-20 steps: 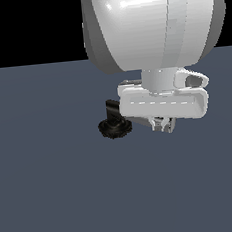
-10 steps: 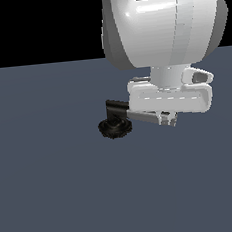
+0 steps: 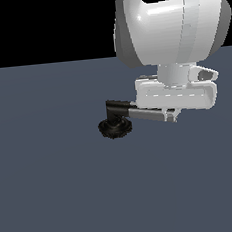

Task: Turn on the faucet by rotating a designated handle.

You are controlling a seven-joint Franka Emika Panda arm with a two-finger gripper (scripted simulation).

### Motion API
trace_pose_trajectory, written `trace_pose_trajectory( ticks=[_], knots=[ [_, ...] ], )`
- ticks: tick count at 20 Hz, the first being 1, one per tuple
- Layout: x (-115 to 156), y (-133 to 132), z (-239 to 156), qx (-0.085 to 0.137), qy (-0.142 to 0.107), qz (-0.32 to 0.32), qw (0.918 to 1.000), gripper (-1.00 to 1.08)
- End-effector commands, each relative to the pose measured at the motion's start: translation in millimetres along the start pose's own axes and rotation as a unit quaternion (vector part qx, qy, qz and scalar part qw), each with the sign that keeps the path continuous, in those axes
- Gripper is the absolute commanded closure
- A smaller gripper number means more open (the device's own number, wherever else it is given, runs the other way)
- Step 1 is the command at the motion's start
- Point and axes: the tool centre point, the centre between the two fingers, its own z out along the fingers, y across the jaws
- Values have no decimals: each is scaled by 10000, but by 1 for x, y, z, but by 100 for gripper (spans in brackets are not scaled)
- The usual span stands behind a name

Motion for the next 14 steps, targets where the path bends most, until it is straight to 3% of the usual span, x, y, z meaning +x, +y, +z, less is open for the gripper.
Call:
trace_pose_trajectory(
  ticks=[1, 14],
  knots=[
    [9, 0, 0, -2, 20, -2, 10000, 108],
    [52, 0, -1, -6, 32, 20, 10000, 108]
  ],
)
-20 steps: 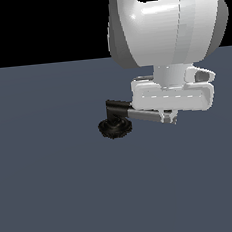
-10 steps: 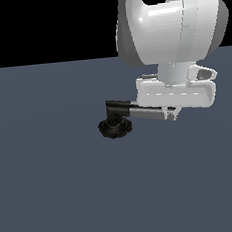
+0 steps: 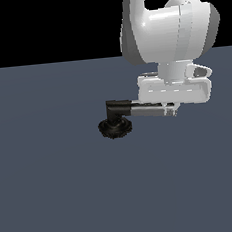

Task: Turn on the faucet by rotating a designated handle.

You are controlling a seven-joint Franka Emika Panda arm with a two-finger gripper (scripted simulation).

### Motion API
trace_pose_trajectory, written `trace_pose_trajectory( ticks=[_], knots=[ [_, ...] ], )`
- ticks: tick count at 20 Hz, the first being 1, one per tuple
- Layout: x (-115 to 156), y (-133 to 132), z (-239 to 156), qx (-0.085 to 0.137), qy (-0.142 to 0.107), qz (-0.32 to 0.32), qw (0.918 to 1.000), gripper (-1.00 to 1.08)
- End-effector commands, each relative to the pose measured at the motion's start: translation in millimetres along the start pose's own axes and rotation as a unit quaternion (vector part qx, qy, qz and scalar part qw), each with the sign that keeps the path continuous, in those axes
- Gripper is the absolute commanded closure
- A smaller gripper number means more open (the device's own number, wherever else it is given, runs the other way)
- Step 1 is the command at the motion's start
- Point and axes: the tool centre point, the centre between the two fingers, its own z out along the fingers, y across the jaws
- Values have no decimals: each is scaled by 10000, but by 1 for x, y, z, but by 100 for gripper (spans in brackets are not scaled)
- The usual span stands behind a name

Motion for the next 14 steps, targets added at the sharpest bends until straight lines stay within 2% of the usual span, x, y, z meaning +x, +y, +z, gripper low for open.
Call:
trace_pose_trajectory(
  ticks=[1, 14],
  knots=[
    [12, -5, -1, 6, 40, -35, 10000, 108],
    [53, -5, -2, 2, 52, -13, 10000, 108]
  ],
)
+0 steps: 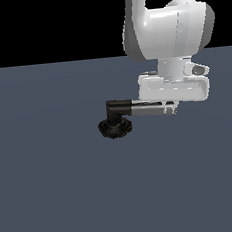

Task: Turn on the faucet by rotating a designated handle.

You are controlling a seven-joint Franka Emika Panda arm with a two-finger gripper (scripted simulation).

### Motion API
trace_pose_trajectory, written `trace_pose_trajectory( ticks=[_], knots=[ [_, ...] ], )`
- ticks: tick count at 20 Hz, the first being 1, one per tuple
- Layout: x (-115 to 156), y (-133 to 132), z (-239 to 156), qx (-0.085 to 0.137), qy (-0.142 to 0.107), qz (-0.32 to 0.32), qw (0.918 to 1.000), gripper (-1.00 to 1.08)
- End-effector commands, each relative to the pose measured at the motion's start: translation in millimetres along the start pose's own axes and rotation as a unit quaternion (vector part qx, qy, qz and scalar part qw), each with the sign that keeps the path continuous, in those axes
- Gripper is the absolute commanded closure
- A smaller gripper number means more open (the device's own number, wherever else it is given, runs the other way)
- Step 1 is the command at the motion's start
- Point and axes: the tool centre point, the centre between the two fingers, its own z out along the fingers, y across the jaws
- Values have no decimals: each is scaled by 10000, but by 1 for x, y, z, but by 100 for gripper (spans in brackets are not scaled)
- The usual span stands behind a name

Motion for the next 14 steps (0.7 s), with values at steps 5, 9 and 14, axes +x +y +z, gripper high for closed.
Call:
trace_pose_trajectory(
  ticks=[5, 9, 14],
  knots=[
    [57, -5, -6, 0, 413, -3, 9991, 108],
    [68, -5, -7, -1, 416, 3, 9991, 108],
    [82, -5, -8, -2, 419, 9, 9991, 108]
  ],
)
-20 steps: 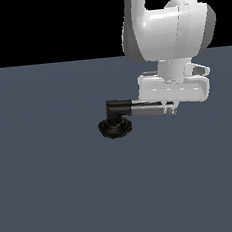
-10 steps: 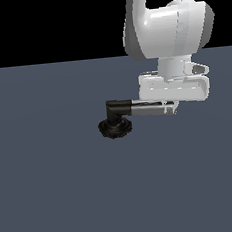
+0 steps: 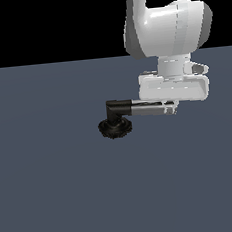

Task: Turn on the faucet by rotating a designated handle.

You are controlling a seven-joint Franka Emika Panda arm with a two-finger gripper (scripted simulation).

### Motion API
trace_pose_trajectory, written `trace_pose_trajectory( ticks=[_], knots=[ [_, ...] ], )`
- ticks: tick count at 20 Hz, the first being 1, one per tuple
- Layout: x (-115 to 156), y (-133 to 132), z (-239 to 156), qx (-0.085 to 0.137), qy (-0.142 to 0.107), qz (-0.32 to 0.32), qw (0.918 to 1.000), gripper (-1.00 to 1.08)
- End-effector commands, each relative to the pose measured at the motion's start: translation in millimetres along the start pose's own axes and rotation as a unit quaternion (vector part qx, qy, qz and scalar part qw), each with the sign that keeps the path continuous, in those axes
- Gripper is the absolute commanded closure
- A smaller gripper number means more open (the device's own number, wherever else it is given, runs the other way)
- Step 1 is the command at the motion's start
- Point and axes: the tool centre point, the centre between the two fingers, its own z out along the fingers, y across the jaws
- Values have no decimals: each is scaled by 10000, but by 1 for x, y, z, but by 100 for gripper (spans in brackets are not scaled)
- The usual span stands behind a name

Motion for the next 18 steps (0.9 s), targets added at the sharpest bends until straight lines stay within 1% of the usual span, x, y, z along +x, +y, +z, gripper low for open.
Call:
trace_pose_trajectory(
  ticks=[1, 18],
  knots=[
    [84, -6, -13, -6, 750, -6, 9972, 108],
    [124, -5, -20, -9, 763, 17, 9971, 108]
  ],
)
